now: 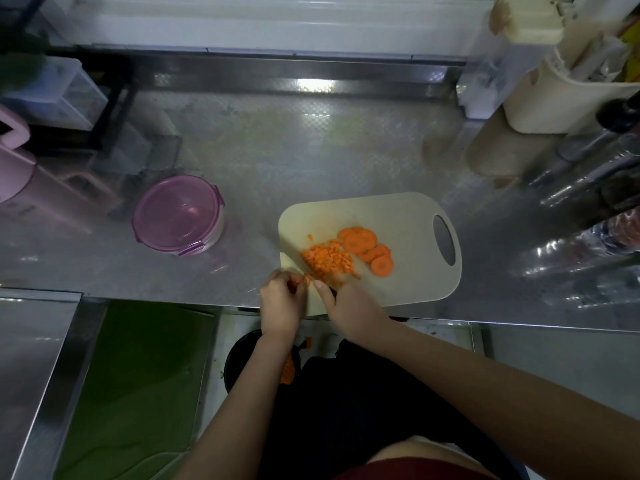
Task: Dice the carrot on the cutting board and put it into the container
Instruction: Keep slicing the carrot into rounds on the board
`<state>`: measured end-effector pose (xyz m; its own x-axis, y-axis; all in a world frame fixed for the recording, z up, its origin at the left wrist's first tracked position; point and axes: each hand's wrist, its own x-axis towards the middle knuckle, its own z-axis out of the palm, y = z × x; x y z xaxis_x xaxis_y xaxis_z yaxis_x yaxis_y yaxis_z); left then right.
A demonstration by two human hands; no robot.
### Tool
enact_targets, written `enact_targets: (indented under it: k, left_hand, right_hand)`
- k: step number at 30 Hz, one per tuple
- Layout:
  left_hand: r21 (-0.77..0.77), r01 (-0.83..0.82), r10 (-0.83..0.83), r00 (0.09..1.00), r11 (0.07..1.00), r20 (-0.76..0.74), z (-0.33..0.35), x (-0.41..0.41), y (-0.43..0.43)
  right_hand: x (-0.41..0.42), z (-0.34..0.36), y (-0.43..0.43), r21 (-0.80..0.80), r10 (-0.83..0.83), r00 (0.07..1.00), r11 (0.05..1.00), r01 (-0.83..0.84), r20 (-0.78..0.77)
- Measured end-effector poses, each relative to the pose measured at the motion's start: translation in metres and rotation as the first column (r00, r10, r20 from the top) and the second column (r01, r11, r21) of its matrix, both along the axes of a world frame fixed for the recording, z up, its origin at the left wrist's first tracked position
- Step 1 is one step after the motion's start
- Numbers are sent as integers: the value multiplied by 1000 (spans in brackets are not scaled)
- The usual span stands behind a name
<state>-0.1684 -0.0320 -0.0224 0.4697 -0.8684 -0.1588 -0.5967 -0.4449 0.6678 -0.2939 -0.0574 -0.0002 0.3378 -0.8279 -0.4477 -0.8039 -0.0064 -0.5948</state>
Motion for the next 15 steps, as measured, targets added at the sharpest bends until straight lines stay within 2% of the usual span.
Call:
enact_targets:
  k: [5, 7, 9, 15]
  left_hand:
    - [5, 17, -17, 1000, 1000, -17, -1, 0, 0]
    - [8, 33, -33, 999, 999, -10, -2, 0, 0]
    - [11, 49, -49, 999, 999, 1, -2, -1, 1]
    - [-65, 145, -144, 989, 987, 19, 1, -8, 1]
  right_hand:
    - [6, -1, -6, -31, -28, 998, 999, 30, 54]
    - [4, 0, -12, 17, -47, 995, 999, 46, 92]
    - [0, -1, -16, 70, -59, 987, 996, 50, 148]
    - [-17, 14, -21, 90, -171, 927, 985, 150, 333]
